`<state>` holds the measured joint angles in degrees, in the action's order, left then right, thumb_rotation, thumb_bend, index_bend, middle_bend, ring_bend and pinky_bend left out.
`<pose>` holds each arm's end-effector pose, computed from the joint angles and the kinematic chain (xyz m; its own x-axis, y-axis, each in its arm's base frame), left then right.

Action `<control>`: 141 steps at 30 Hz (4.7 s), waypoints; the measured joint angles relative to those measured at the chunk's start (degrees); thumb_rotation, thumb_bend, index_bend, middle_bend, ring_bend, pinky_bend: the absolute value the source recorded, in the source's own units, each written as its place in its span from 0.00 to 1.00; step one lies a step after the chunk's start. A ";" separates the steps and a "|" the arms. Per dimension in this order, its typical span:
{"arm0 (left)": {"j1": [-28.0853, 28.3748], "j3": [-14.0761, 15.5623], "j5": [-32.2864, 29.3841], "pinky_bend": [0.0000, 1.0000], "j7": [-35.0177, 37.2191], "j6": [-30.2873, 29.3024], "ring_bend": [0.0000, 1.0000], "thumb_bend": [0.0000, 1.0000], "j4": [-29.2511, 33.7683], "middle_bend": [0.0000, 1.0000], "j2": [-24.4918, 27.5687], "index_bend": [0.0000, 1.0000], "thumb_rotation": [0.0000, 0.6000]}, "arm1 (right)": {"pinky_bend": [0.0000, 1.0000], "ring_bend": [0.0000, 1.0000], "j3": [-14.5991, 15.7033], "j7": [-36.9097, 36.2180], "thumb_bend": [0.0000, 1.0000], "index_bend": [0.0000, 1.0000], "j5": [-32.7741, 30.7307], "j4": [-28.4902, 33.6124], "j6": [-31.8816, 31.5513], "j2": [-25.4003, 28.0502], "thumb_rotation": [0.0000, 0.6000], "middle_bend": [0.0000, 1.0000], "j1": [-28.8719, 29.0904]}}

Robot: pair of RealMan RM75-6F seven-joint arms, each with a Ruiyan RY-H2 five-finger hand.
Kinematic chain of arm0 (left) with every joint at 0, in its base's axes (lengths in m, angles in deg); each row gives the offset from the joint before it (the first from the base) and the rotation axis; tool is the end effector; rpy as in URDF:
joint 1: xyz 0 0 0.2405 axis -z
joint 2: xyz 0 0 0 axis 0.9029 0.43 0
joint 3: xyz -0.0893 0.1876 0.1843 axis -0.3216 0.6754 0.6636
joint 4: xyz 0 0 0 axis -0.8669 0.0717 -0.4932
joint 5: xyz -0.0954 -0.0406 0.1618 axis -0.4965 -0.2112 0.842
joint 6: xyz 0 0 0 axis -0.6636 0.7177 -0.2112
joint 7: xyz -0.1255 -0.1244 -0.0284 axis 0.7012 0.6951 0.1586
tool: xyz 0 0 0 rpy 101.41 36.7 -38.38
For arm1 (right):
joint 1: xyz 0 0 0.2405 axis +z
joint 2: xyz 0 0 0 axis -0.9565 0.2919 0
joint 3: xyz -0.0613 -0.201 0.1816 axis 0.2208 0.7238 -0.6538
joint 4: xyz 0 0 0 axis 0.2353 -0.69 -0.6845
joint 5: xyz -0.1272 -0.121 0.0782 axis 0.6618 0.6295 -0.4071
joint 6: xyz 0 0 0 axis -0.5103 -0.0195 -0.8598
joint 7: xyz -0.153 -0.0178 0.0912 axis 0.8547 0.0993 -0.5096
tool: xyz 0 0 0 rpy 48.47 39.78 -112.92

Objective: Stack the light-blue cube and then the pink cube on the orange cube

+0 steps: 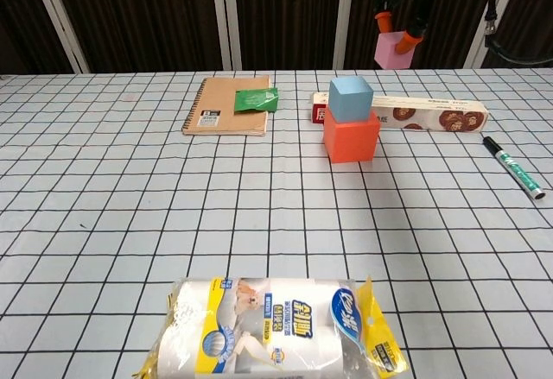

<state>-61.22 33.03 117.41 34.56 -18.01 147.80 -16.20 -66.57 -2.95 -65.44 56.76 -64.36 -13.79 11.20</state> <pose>-0.3489 0.2201 0.2152 0.4518 -0.0889 0.8877 0.8786 0.2169 -0.4255 -0.0465 -0.4999 0.1157 0.5763 -0.4427 0.6869 -0.8111 -0.2068 0.5472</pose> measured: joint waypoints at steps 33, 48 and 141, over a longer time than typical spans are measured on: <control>0.88 -1.05 -2.43 0.00 1.39 2.37 0.00 0.11 -1.14 0.00 0.49 0.03 1.00 | 0.00 0.00 8.16 -7.66 0.39 0.51 -1.79 -13.25 4.19 -12.07 1.00 0.00 9.35; 1.11 -1.03 -2.79 0.00 0.58 2.55 0.00 0.11 -0.99 0.00 0.30 0.03 1.00 | 0.00 0.00 11.68 -11.02 0.39 0.51 -1.70 -16.30 6.39 -13.31 1.00 0.00 10.56; -0.20 2.26 4.55 0.00 3.94 0.06 0.00 0.11 0.28 0.00 1.55 0.03 1.00 | 0.00 0.00 26.54 -30.41 0.26 0.02 49.09 25.59 -38.13 9.12 1.00 0.00 -24.30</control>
<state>-61.42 35.28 121.96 38.50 -17.95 148.07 -14.65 -40.02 -33.36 -16.35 82.35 -102.49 -4.66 -13.10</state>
